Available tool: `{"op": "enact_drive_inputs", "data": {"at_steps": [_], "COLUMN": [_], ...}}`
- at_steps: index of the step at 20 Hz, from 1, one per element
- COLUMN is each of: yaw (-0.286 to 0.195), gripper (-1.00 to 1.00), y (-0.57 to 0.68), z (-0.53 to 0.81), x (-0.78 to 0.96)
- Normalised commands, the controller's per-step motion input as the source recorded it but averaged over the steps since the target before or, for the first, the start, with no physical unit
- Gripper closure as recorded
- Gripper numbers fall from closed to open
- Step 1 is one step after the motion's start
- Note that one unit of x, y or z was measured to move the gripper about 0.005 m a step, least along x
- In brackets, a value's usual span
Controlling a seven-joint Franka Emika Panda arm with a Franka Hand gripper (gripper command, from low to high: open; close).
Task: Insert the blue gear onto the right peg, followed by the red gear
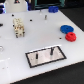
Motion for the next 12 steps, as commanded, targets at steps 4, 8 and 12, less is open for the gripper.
{"op": "enact_drive_inputs", "data": {"at_steps": [4, 8, 12], "yaw": [0.0, 0.0, 0.0], "gripper": [-1.0, -1.0, -1.0], "y": [0.68, 0.66, 0.68], "z": [0.01, 0.0, -0.01], "x": [-0.44, -0.47, -0.45]}}
